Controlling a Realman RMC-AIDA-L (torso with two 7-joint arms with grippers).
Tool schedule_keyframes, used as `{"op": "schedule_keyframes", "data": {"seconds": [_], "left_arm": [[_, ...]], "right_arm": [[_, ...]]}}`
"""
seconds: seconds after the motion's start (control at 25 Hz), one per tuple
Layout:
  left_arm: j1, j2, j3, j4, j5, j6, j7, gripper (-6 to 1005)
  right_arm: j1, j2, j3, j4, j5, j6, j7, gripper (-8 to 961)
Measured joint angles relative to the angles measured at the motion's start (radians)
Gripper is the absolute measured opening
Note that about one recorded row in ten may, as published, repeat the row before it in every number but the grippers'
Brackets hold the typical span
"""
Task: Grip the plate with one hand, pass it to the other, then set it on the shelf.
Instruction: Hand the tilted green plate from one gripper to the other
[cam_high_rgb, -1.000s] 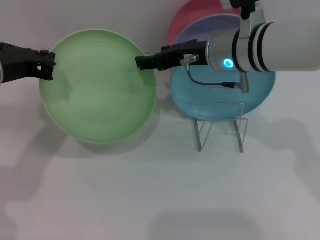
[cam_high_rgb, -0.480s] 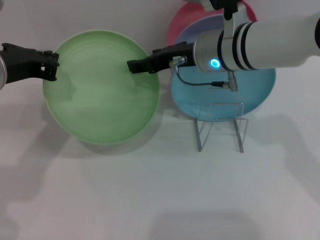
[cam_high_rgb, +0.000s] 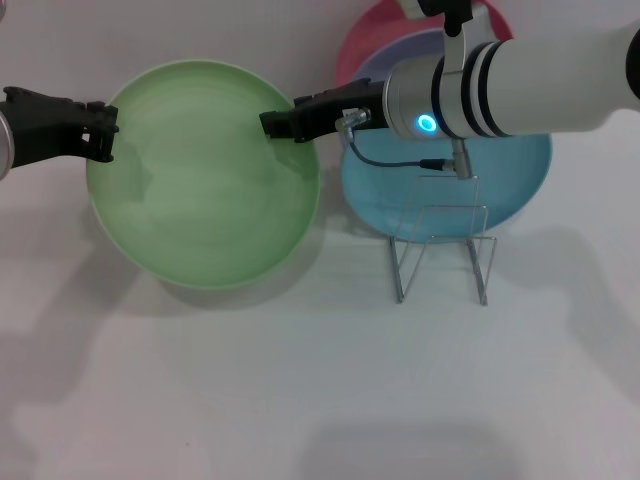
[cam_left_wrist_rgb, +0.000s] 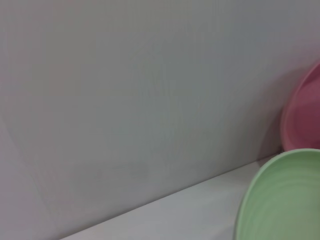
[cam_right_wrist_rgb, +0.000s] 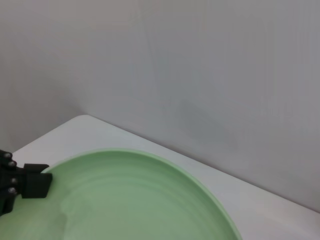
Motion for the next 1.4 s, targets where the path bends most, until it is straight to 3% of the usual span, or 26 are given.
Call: {"op": "schedule_keyframes", "data": {"seconds": [0.24, 0.68, 1.12, 1.4], "left_arm": [[0.000, 0.001, -0.001, 0.001, -0.006, 0.000, 0.000, 33], [0.002, 0.001, 0.004, 0.001, -0.010, 0.003, 0.000, 33], [0.014, 0.002, 0.014, 0.002, -0.053, 0.043, 0.000, 40], [0.022, 0.001, 0.034, -0.002, -0.059, 0.044, 0.000, 110]], "right_arm": [[0.003, 0.000, -0.001, -0.004, 0.000, 0.000, -0.001, 491], [0.010, 0.003, -0.003, -0.054, 0.037, -0.041, -0.069, 492], [-0.023, 0.003, -0.012, -0.048, 0.140, -0.049, -0.194, 147], [-0.061, 0.004, -0.025, 0.024, 0.145, -0.039, -0.202, 133]]}}
